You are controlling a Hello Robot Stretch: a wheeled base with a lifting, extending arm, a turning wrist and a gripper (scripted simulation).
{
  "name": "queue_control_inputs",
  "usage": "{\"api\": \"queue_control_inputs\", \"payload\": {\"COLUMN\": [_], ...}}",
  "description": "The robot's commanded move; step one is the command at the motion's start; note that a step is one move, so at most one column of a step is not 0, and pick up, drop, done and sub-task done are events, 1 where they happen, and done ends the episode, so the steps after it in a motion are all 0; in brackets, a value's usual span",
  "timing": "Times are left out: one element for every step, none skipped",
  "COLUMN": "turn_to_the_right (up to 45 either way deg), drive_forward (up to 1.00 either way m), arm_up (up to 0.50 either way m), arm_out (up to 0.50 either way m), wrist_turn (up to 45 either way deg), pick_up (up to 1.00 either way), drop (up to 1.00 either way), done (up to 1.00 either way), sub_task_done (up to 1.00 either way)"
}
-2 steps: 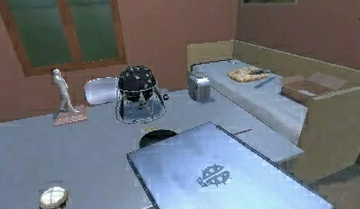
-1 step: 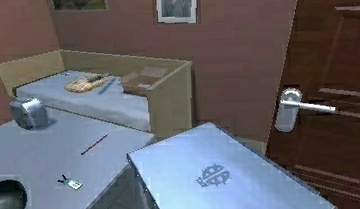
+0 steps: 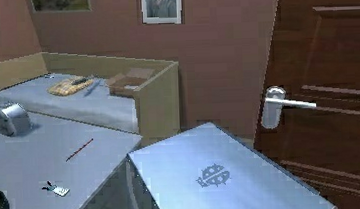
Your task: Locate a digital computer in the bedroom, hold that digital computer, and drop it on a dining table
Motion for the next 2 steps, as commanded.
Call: {"api": "queue_control_inputs", "payload": {"turn_to_the_right": [-36.0, 30.0], "drive_forward": [0.0, 0.0], "arm_up": [0.0, 0.0], "arm_out": [0.0, 0.0], "wrist_turn": [0.0, 0.0], "pick_up": [0.0, 0.0], "drop": [0.0, 0.0], "done": [0.0, 0.0], "sub_task_done": [0.0, 0.0]}}
